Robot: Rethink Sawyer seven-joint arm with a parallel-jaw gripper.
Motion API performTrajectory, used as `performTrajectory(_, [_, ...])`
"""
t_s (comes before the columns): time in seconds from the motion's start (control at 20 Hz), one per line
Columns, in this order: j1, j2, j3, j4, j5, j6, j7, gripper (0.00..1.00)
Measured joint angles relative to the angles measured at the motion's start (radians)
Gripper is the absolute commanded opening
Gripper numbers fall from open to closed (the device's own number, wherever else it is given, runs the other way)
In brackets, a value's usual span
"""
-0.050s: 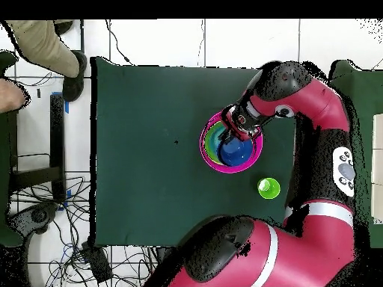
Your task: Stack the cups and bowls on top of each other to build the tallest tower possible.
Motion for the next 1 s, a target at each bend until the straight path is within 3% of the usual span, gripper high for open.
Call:
performTrajectory(0.05, [0.0,0.0,0.0,0.0,-0.001,0.0,0.0,0.0])
performTrajectory(0.1, [0.0,0.0,0.0,0.0,-0.002,0.0,0.0,1.0])
performTrajectory(1.0, [0.0,-0.055,-0.001,0.005,-0.02,0.0,0.0,1.0])
